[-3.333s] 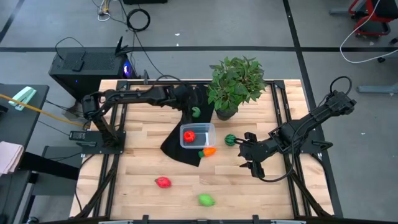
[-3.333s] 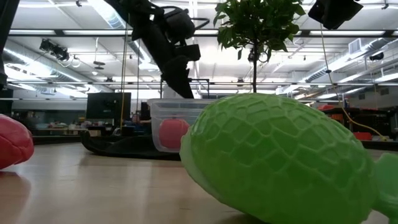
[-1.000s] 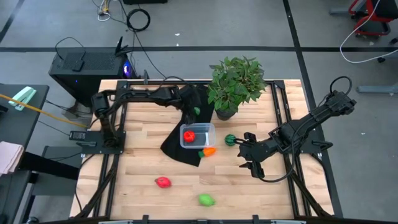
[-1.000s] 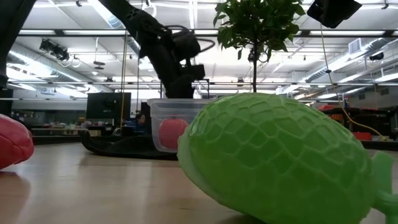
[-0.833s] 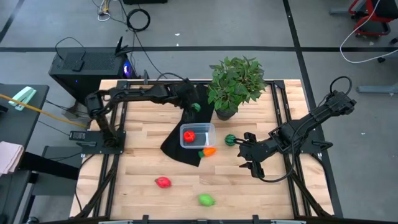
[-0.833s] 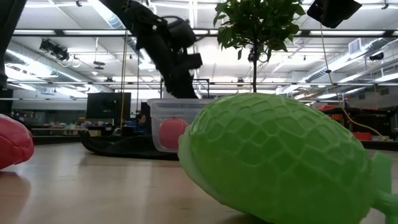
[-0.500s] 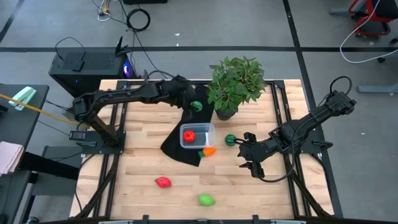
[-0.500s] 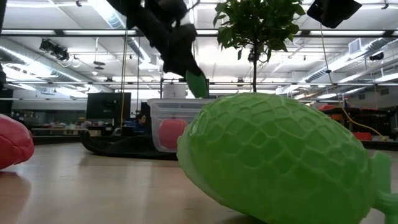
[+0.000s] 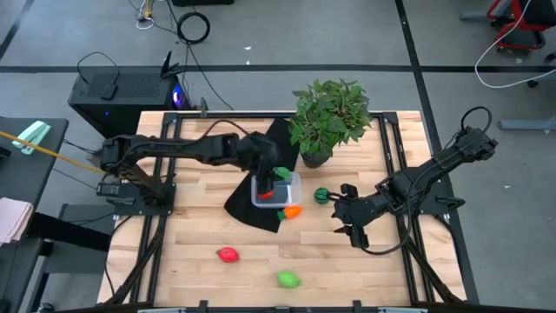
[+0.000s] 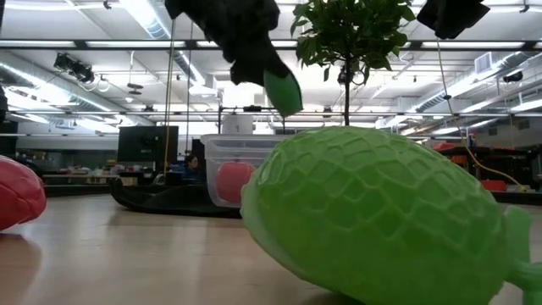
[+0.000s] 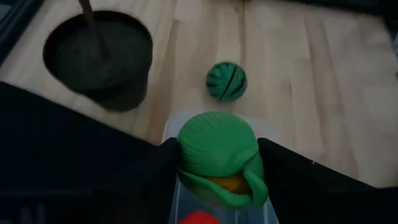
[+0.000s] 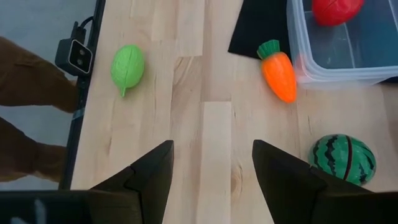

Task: Pick and placing Produce into tupperware
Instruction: Put the green corn into the bin

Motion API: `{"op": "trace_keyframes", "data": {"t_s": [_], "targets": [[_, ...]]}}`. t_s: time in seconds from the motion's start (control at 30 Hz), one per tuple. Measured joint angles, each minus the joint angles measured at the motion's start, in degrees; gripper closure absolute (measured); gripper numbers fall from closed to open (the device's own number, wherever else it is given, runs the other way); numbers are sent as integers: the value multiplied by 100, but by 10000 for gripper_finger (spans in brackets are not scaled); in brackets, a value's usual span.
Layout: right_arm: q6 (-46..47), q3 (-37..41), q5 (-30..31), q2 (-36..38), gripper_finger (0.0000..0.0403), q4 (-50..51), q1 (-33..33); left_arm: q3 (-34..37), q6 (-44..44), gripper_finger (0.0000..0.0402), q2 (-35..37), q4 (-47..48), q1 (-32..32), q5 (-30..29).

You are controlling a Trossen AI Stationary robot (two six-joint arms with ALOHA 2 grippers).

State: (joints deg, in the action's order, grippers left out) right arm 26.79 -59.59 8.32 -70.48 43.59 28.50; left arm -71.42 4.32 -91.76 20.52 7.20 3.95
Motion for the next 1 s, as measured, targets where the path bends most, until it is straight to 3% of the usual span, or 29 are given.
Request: {"op": "trace_keyframes", "data": {"t_s": [0.33, 1.0], "targets": [[7, 0, 2, 2, 178, -28, -36, 4, -48, 182, -643, -16, -173, 29], [7, 0, 2, 0, 178, -50, -36, 4, -632, 190, -807, 210, -131, -181]]}}
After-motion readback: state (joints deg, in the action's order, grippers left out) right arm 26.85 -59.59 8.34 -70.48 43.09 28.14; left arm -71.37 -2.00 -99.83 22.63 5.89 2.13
